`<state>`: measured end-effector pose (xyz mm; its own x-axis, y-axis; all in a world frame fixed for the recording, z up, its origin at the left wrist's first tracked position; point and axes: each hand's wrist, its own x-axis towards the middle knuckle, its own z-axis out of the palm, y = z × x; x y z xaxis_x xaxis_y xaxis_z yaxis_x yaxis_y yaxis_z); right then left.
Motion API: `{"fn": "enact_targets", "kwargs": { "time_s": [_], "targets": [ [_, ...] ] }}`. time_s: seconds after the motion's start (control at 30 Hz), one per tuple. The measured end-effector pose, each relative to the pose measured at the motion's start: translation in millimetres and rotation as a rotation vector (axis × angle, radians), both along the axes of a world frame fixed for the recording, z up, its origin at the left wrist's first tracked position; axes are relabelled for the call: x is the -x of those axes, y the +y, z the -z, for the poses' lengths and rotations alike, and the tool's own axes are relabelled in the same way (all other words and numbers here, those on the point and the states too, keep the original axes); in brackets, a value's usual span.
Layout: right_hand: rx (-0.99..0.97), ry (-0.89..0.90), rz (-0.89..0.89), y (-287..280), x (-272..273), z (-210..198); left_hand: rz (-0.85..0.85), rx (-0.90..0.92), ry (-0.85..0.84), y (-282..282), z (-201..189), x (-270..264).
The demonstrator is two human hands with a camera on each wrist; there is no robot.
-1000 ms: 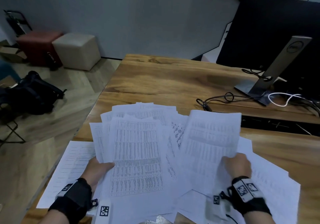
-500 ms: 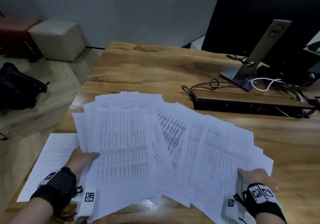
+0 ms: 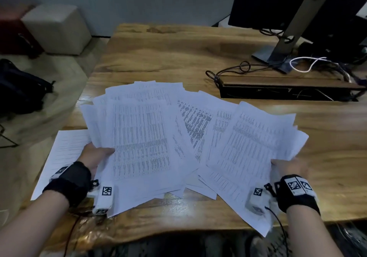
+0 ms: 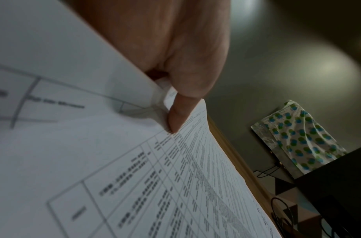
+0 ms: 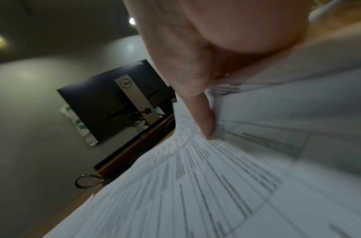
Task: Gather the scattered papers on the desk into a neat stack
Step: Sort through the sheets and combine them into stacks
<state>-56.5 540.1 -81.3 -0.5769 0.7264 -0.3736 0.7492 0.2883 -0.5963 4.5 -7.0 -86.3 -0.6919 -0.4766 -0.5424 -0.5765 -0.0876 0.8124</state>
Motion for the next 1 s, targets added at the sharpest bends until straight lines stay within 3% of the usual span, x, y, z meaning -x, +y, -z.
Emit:
{"fn": "enact_targets", "kwargs": {
  "time_s": [0.17,0.33,0.47,0.57,0.63,0.77,1.0],
  "targets": [
    [-0.097,0.208,-0.308,-18.5,-8.9,-53.8,0.039,0.000,0.040,2.6,-7.4,-2.8],
    [-0.292,0.396,-0.596,-40.3,-4.7,-140.8,0.095,0.008,0.095,7.6,-20.4,-3.3],
    [-0.022,0.576,-0.772,-62.6,-2.5,-214.4,0.136,-0.016,0.100,11.2,-26.4,-2.2],
    [0.251,0.629,-0.873,-83.2,9.4,-239.0,0.165,-0.048,0.100,15.2,-30.3,-0.1],
    [0.437,0.610,-0.880,-105.9,27.2,-228.7,0.187,-0.070,0.097,20.6,-32.9,1.0],
    [0.459,0.457,-0.946,-165.9,56.7,-171.2,0.152,-0.143,0.086,29.1,-30.7,2.5],
    [0.409,0.172,-0.877,-239.3,39.9,-53.4,-0.031,-0.459,0.142,35.3,-21.1,2.7]
  ]
}}
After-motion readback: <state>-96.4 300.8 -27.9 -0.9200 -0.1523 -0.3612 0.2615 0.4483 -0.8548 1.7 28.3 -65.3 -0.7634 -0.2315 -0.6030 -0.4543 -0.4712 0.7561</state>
